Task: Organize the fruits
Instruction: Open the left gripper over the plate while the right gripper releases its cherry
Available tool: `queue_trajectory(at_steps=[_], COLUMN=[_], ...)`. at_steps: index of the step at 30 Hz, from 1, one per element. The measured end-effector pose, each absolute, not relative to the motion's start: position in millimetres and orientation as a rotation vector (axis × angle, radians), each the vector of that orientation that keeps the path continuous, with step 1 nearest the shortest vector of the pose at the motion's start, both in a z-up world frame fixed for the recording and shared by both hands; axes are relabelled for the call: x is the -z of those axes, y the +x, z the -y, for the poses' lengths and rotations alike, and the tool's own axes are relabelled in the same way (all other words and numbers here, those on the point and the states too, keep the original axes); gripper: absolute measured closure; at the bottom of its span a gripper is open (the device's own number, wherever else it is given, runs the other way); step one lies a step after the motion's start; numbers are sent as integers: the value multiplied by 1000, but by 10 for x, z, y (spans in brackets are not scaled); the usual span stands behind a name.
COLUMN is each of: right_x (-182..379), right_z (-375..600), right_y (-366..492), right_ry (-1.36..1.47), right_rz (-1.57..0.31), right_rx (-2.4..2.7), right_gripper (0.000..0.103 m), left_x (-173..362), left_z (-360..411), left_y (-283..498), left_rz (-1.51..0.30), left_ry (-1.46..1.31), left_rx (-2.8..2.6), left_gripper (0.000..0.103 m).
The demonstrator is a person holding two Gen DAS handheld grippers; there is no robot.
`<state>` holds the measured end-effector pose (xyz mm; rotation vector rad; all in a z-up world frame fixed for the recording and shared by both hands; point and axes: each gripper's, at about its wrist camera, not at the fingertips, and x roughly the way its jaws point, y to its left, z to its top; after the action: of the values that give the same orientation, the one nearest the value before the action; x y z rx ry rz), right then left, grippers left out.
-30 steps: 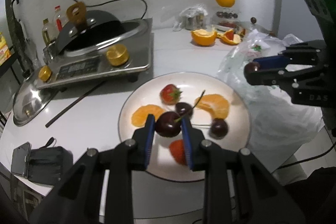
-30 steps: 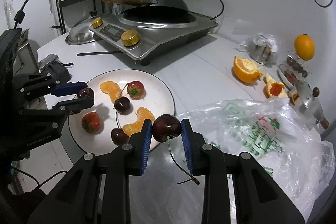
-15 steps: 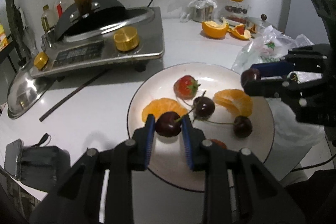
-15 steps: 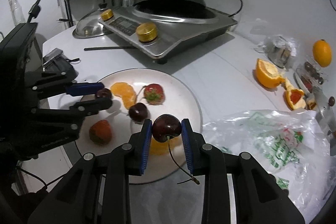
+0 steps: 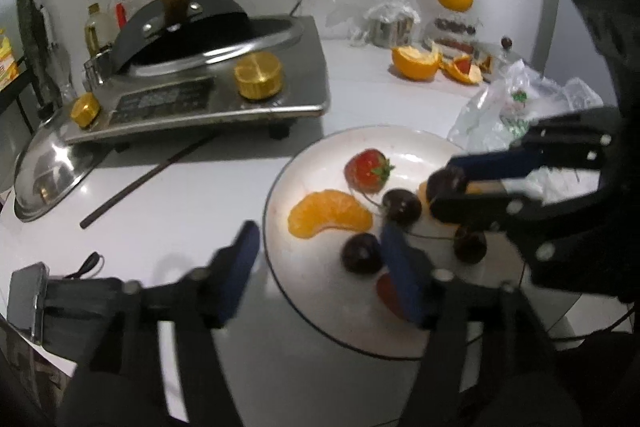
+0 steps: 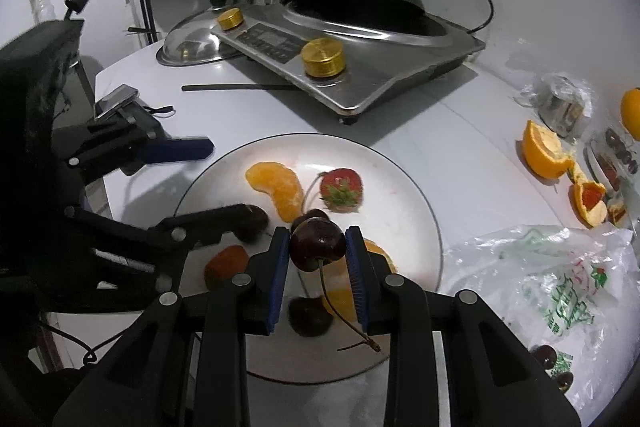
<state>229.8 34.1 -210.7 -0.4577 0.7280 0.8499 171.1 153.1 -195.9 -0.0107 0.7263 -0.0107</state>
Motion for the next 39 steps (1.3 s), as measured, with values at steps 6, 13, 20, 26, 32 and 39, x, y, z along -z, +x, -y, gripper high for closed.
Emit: queue_trajectory(at_steps=[6, 13, 20, 26, 32, 39], right_x=[2142, 2182, 2229, 2211, 2166, 2113], right_z=[-462, -613, -654, -598, -476, -298], right_y=[2255, 2204, 2208, 2225, 2219, 2205], right_ry=[-479, -503, -511, -495, -472, -448], right_rz=[-734, -743, -765, -764, -757, -743], right_rx=[-864, -878, -873, -854, -839, -825], right_gripper=[73, 73, 73, 72, 67, 67], left_x=[1956, 1999, 2022, 2005, 1962, 1905], left_z=[-1694, -1800, -1851, -1817, -1720, -1559], left_y=[1636, 1581, 1539, 1528, 1525, 1522], left_rz=[-716, -719, -719, -712, -704, -701], left_ry=[-41, -55, -61, -57, -46, -23], left_rx=[-20, -31, -39, -35, -26, -14], left_gripper=[37, 37, 37, 36, 36, 36])
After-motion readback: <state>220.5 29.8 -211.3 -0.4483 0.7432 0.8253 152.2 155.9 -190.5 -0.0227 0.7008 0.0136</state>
